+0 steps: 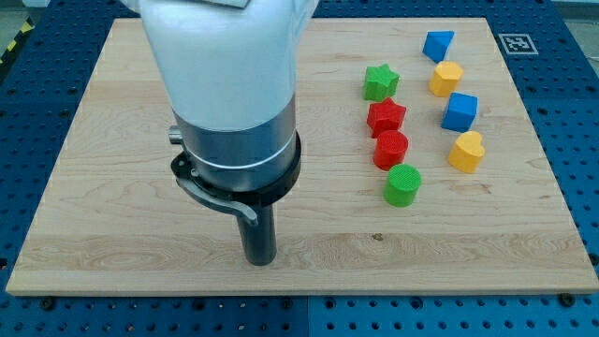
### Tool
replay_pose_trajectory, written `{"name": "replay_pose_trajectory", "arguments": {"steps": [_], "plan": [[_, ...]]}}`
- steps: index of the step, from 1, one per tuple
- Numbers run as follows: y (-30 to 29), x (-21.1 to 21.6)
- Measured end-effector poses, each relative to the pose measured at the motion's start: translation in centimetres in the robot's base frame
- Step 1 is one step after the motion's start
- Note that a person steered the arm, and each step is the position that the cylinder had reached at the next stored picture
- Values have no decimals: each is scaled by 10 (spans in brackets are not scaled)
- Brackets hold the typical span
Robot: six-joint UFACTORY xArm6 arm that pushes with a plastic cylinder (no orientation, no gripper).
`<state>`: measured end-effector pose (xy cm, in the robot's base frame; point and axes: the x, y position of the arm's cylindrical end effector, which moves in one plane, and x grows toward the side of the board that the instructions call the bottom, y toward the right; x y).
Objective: Move the green circle towards the bottom left corner of the board
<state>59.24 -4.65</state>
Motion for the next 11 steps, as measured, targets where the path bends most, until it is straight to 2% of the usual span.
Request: {"name": "replay_pose_trajectory", "arguments": {"steps": [2,3,5,6,7,8,11], "plan": [[1,0],[30,-3],[152,-3],[192,-3],[204,-18],[224,-60],[224,-85]]}}
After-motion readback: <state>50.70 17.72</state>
